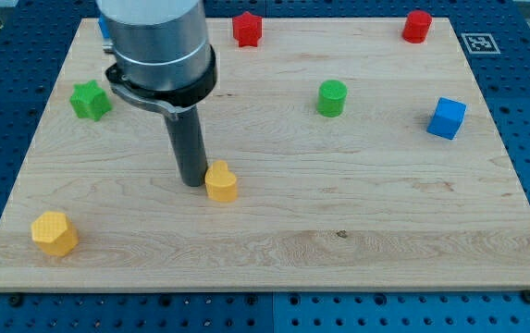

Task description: Push the yellow heart to the bottom right

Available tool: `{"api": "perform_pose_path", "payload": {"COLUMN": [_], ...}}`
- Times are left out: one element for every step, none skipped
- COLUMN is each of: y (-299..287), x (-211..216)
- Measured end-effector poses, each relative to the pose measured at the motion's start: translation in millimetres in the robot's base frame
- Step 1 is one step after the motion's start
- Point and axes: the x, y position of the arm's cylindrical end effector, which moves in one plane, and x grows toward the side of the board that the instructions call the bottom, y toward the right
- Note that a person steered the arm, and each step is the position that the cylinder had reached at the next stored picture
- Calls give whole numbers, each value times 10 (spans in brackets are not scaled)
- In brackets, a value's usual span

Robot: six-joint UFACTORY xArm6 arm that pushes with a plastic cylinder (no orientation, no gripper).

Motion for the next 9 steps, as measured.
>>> {"api": "perform_pose_path", "payload": {"y": [294, 592, 845, 1050, 1318, 1616, 1880, 2181, 2479], "x": [92, 209, 346, 505, 673, 716, 798, 943, 1048]}}
